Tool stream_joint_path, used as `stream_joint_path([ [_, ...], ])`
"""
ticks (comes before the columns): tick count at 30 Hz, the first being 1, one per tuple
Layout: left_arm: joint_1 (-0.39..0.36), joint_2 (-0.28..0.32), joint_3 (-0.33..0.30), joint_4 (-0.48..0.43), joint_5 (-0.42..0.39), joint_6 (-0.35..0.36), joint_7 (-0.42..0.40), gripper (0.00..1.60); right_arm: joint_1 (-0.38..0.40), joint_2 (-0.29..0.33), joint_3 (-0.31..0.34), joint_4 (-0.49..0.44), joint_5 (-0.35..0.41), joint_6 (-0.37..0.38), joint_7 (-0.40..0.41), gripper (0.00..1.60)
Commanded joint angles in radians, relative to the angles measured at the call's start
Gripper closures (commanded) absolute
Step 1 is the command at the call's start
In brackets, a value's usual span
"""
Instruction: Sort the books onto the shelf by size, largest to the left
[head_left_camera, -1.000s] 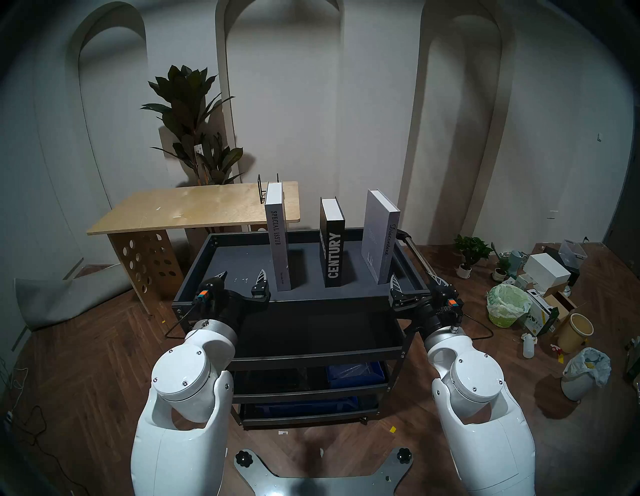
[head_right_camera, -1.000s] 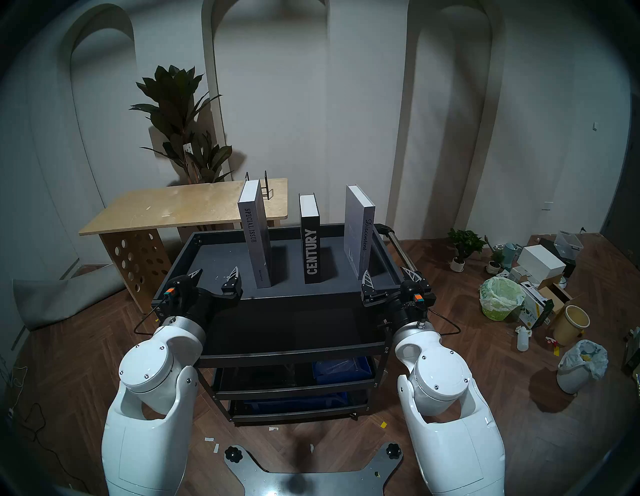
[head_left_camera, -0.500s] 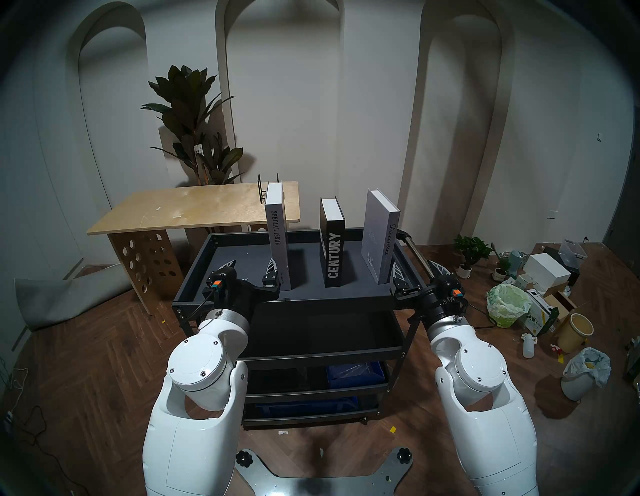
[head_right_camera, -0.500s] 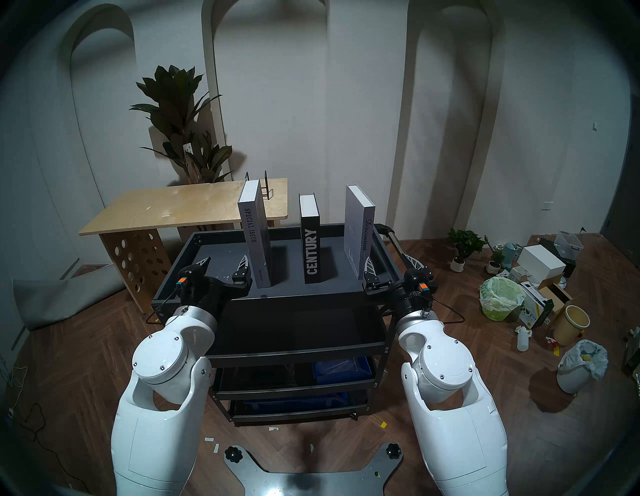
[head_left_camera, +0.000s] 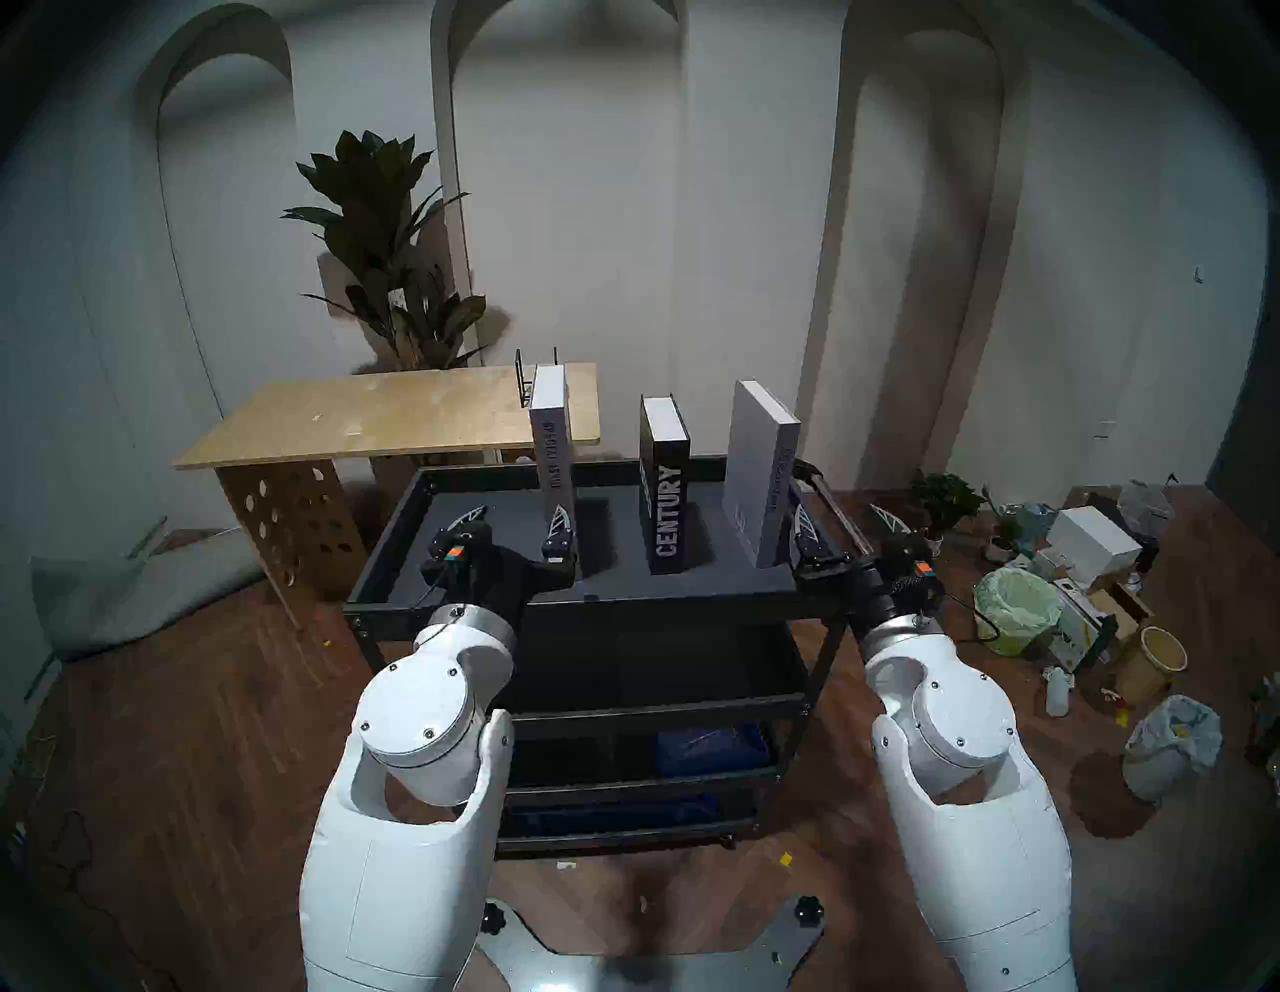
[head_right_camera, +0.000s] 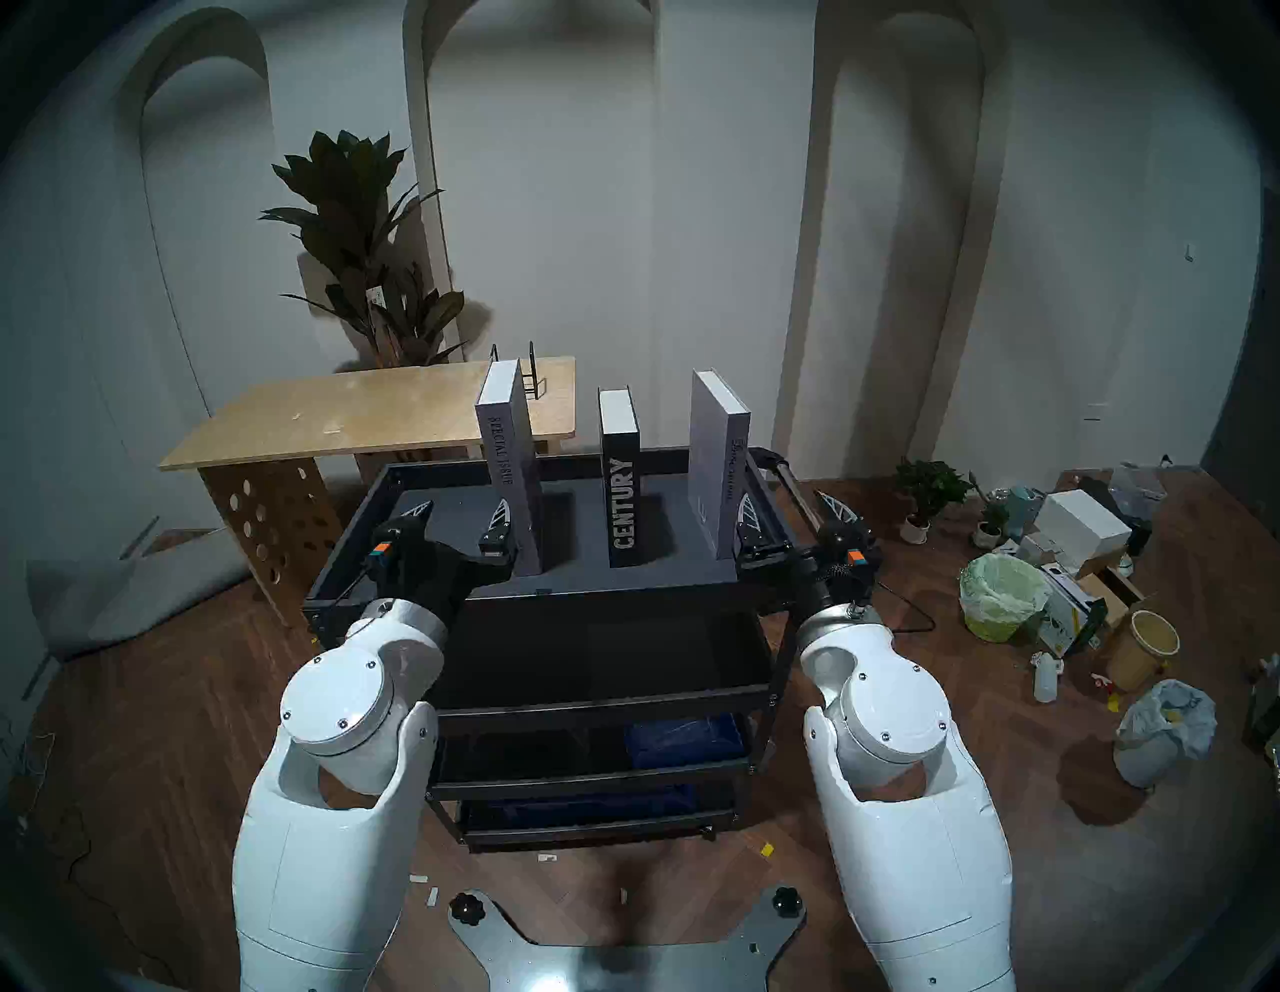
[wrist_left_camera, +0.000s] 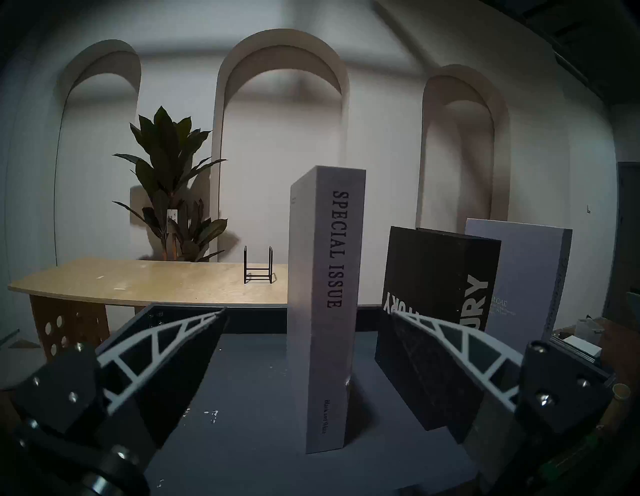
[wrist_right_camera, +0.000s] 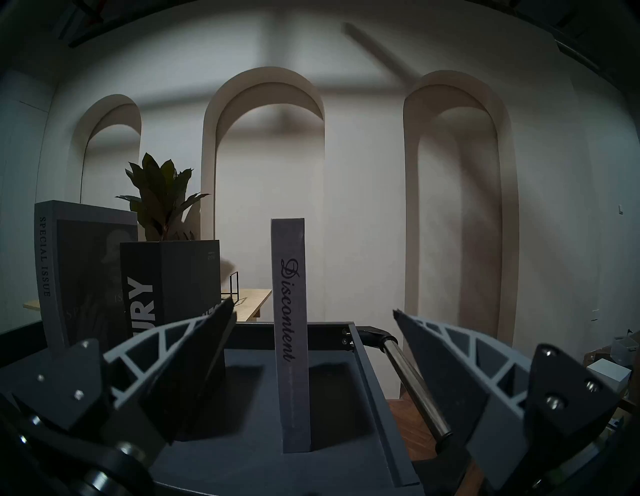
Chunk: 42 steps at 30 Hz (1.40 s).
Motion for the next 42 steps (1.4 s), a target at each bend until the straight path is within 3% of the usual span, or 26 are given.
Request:
stream_joint_path([
  [1, -0.011, 0.003, -0.007, -0.042, 0.002, 0.004, 0.0, 0.0, 0.046, -0.004, 0.002, -0.004, 0.011, 0.005, 0.003, 0.0],
  [8, -0.013, 0.005, -0.005, -0.029, 0.009, 0.005, -0.001, 0.0, 0.06, -0.003, -0.008, 0.01, 0.01, 0.008, 0.0, 0.0],
  [15, -0.071, 0.002, 0.024, 0.019, 0.025, 0.005, -0.008, 0.0, 0.058, -0.001, -0.01, 0.005, 0.017, 0.006, 0.0, 0.0],
  [29, -0.162, -0.021, 0.053, 0.095, 0.112, 0.018, 0.073, 0.0, 0.097, -0.003, -0.01, 0.033, 0.026, -0.003, -0.005, 0.0],
  [42, -0.235, -0.042, 0.087, 0.12, 0.117, 0.035, 0.098, 0.0, 0.095, -0.006, -0.008, 0.034, 0.036, -0.005, -0.017, 0.0],
])
